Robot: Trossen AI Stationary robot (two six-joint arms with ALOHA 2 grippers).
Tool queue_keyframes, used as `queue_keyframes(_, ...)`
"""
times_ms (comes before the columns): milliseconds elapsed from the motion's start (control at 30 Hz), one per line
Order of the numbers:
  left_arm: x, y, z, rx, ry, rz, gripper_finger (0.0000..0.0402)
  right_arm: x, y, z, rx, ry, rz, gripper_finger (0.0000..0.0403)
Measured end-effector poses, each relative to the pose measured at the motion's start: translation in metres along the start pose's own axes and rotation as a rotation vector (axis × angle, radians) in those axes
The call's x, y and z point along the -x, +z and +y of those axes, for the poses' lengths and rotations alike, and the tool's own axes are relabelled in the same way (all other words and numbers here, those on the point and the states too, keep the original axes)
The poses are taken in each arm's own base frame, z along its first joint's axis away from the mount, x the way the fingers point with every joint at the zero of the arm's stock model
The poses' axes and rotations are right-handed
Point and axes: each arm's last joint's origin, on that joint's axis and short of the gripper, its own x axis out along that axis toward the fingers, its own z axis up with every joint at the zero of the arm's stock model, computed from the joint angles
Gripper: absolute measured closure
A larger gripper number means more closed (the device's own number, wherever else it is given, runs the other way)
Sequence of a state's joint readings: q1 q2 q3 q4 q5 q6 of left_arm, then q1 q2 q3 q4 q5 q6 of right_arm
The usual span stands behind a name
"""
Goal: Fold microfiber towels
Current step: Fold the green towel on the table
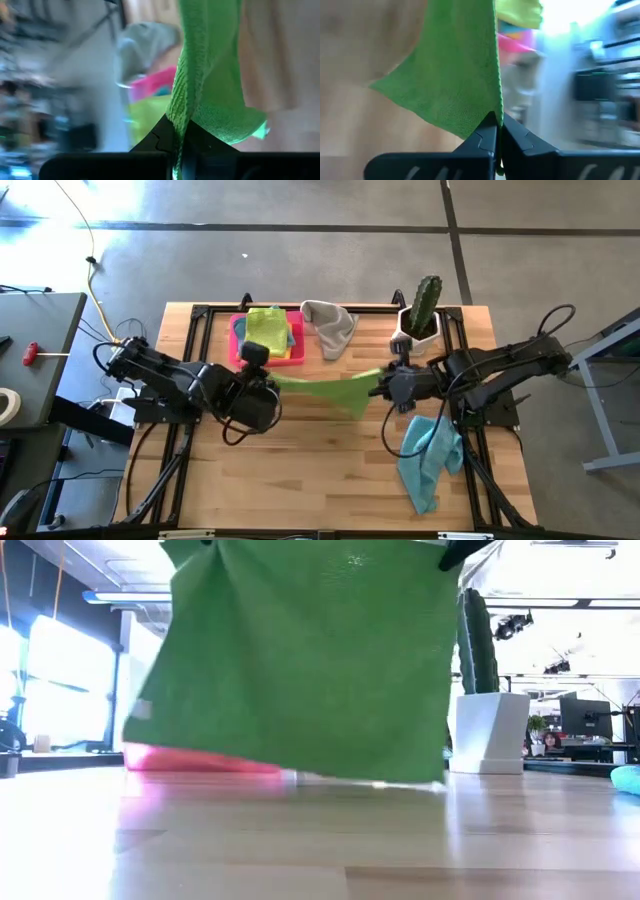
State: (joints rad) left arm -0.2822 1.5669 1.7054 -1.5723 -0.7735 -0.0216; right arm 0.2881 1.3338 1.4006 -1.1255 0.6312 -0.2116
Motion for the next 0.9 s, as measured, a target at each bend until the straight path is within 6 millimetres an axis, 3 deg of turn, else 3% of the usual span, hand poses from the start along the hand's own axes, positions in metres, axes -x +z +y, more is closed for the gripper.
queue_keyframes(200, -0.003, 0.000, 0.006, -0.097, 0.085, 0.015, 0.0401, -0.001, -0.002, -0.008, 0.058, -0.187, 0.057, 0.0402)
queue_keyframes(367, -0.008, 0.001, -0.013, 0.028, -0.146, 0.020, 0.0401, -0.003, -0.003, 0.010, -0.079, 0.192, 0.031, 0.0402)
queue_keyframes(567, -0.035, 0.027, -0.074, 0.124, -0.335, -0.036, 0.0401, -0.022, -0.008, 0.066, -0.178, 0.520, 0.175, 0.0402)
queue_keyframes(733, -0.054, 0.052, -0.138, 0.078, -0.435, -0.036, 0.0401, -0.038, -0.012, 0.116, -0.173, 0.619, 0.246, 0.0402)
queue_keyframes(900, -0.068, 0.068, -0.195, 0.042, -0.533, -0.026, 0.0401, -0.040, -0.005, 0.150, -0.183, 0.703, 0.233, 0.0402)
